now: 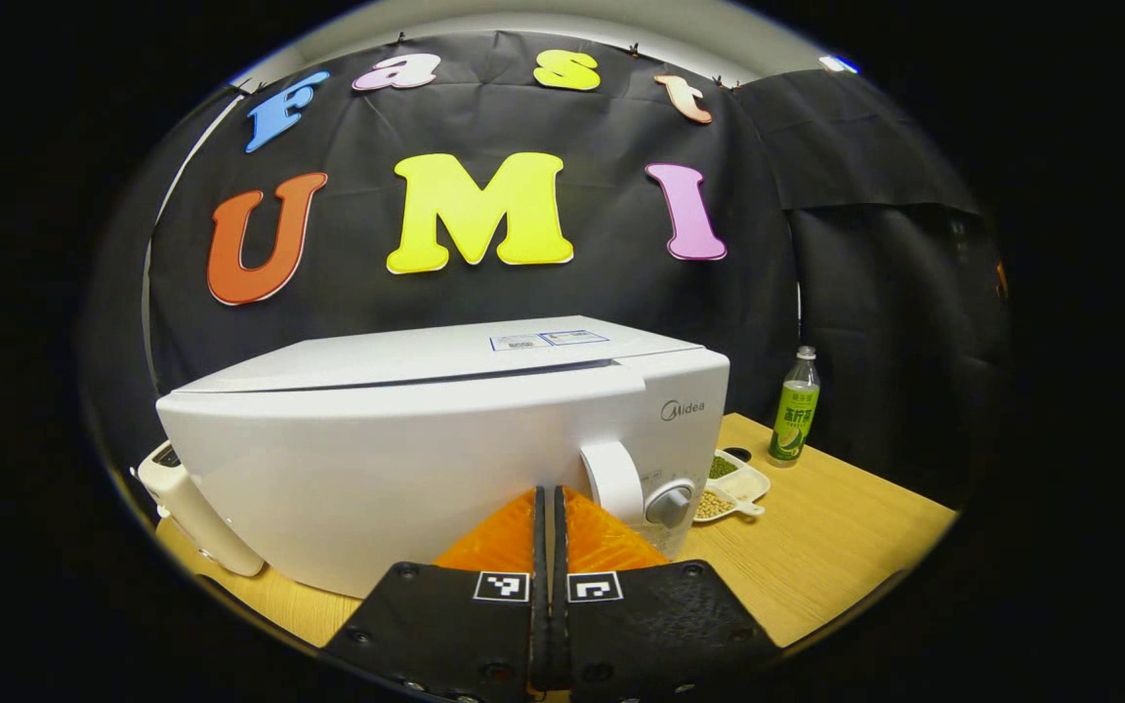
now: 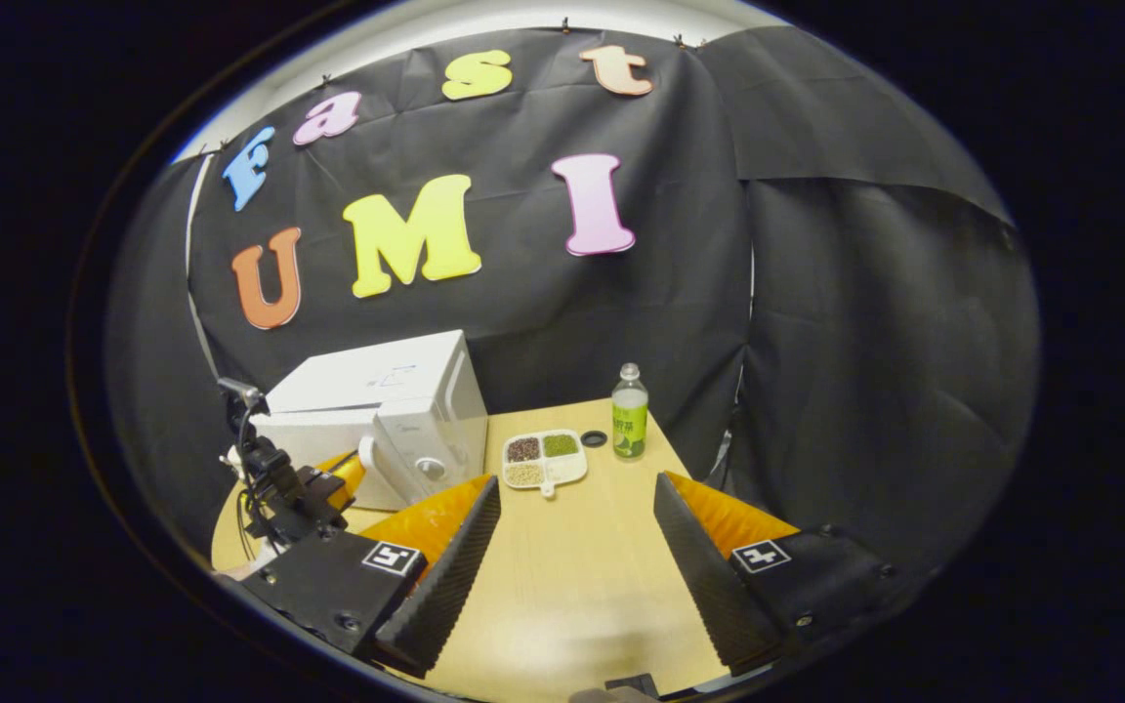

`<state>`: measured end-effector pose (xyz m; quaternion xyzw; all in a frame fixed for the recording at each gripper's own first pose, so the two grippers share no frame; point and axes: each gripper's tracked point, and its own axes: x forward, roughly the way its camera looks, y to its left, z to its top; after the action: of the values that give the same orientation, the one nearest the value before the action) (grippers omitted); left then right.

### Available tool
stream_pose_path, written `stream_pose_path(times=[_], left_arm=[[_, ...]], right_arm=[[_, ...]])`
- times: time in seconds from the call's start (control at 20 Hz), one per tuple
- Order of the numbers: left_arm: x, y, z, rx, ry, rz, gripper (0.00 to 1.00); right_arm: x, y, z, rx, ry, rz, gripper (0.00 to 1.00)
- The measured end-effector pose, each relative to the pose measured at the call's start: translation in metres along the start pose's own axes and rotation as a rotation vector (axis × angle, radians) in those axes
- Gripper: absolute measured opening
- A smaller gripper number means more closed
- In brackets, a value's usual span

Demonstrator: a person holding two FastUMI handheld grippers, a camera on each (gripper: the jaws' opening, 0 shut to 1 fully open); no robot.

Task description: Open the microwave oven with the left hand, put the food in, and close the microwave oven.

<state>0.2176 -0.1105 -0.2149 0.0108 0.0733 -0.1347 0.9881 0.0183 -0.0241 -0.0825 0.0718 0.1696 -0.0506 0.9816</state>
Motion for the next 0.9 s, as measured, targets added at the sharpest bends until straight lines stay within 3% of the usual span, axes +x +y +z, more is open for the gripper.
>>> stream_pose_path(times=[0.05,0.1,0.45,0.5,0.6,0.65,0.8,0.85,0.9], left_arm=[[-0.001,0.000,-0.001,-0.007,0.003,0.000,0.00],[-0.001,-0.001,-0.001,-0.007,0.000,-0.001,0.00],[0.001,0.000,-0.001,-0.002,0.003,0.015,0.00],[0.002,0.001,0.000,-0.001,-0.002,0.018,0.00],[0.010,0.001,0.000,-0.003,0.016,0.031,0.00],[0.005,0.000,-0.003,-0.018,0.028,0.038,0.00],[0.002,0.002,-0.006,-0.006,0.060,0.044,0.00],[-0.004,0.004,-0.007,0.000,0.066,0.057,0.00],[-0.011,0.003,-0.005,0.005,0.064,0.056,0.00]], right_arm=[[0.002,-0.003,0.000,0.005,0.003,0.000,0.92],[0.004,-0.005,0.001,0.006,0.003,-0.002,1.00],[0.007,-0.008,-0.003,0.016,0.018,0.005,1.00],[0.005,-0.008,-0.003,0.011,0.018,0.003,0.92],[0.001,-0.009,-0.003,0.005,0.016,0.002,0.92],[-0.001,-0.009,-0.004,0.005,0.020,0.001,1.00],[-0.010,-0.006,-0.003,0.000,0.013,0.007,1.00],[-0.011,-0.005,-0.005,-0.003,0.013,0.008,0.92],[-0.014,-0.004,-0.005,-0.003,0.012,0.012,1.00]])
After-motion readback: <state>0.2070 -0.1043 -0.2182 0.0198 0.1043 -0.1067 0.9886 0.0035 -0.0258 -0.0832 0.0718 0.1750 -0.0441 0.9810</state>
